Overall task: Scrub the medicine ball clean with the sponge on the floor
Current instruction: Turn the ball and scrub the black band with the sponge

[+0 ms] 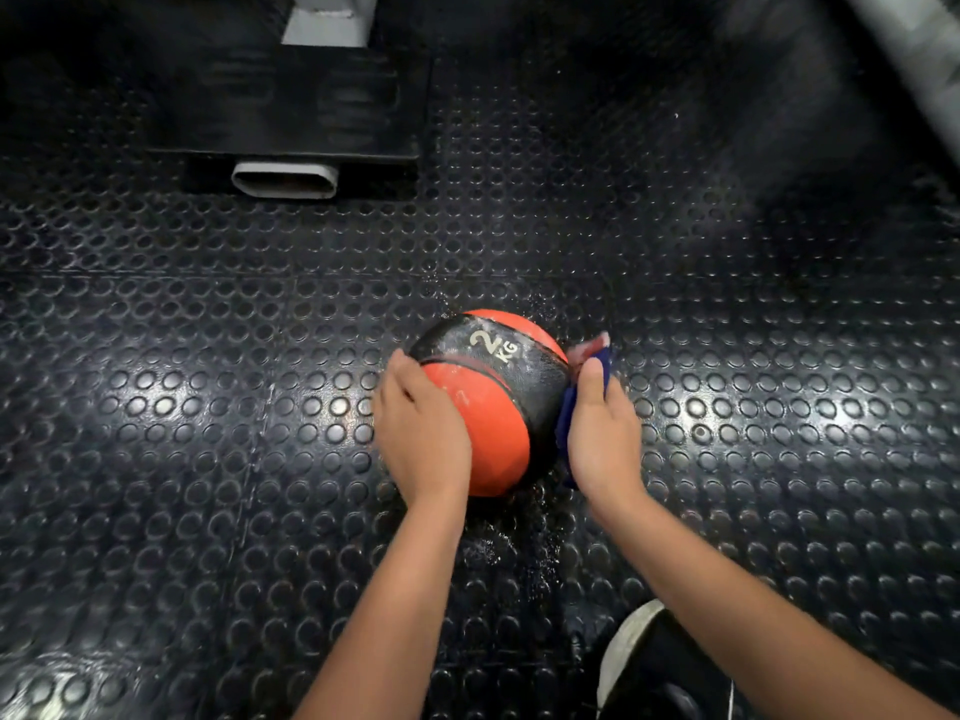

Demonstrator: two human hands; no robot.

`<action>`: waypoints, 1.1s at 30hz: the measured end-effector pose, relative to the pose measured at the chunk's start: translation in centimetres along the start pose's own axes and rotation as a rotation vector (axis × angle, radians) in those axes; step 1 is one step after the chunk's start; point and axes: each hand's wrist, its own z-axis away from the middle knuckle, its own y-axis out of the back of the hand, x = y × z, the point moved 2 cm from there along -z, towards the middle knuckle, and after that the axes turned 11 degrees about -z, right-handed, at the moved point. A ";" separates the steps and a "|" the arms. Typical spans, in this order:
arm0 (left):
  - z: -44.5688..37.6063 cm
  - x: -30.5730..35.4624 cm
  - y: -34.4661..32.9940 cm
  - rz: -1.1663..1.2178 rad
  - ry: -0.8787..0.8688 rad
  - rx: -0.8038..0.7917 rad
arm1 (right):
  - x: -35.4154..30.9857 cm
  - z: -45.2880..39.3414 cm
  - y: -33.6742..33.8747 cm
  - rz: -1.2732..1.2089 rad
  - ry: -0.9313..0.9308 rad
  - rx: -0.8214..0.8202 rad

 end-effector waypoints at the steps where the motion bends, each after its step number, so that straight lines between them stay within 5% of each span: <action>1: 0.3 -0.1 -0.2 0.033 -0.017 -0.009 | -0.8 0.5 -0.1 -0.014 0.114 -0.021; 4: 0.6 0.4 -0.4 0.050 -0.081 0.030 | -3.4 0.9 -1.3 0.014 0.497 -0.206; 6: 0.8 0.6 -0.5 0.023 -0.111 0.016 | -3.8 -0.2 -2.0 0.103 0.562 -0.307; 8: 0.7 0.8 -0.4 0.023 -0.121 -0.020 | -2.5 -2.1 -1.7 0.134 0.465 -0.259; 12: 0.3 1.1 -0.3 0.037 -0.122 -0.060 | 1.1 -5.8 -0.4 -0.044 -0.132 -0.216; 14: 0.4 1.2 -0.3 0.038 -0.140 -0.077 | 0.7 -5.4 0.0 -0.005 -0.172 -0.226; 20: 0.1 0.8 0.1 0.042 -0.183 -0.100 | -3.0 -0.9 -1.0 0.008 0.414 -0.352; 26: -0.1 0.8 0.1 0.023 -0.200 -0.115 | 1.4 -5.1 0.1 -0.130 -0.248 -0.213; 31: -0.7 0.8 0.5 0.014 -0.203 -0.143 | -2.6 -0.8 -0.4 -0.039 0.349 -0.283; 33: -0.9 0.5 0.6 0.040 -0.206 -0.170 | -2.1 -0.4 -0.5 -0.029 0.440 -0.340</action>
